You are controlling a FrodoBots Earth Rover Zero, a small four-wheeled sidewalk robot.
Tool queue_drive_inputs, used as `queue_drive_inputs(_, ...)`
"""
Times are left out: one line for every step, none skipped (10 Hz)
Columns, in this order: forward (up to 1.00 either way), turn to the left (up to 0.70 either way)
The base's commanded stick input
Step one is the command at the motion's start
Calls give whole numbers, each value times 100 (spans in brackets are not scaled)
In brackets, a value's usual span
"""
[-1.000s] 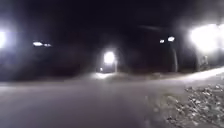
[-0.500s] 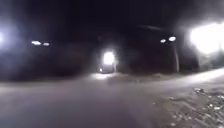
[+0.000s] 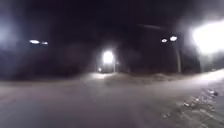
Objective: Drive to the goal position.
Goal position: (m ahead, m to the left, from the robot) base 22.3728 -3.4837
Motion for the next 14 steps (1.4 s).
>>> queue_drive_inputs(100,40)
queue_drive_inputs(100,40)
queue_drive_inputs(100,40)
queue_drive_inputs(100,40)
queue_drive_inputs(100,37)
queue_drive_inputs(100,23)
queue_drive_inputs(100,3)
queue_drive_inputs(100,0)
queue_drive_inputs(100,0)
queue_drive_inputs(100,0)
queue_drive_inputs(100,0)
queue_drive_inputs(100,0)
queue_drive_inputs(100,0)
queue_drive_inputs(100,0)
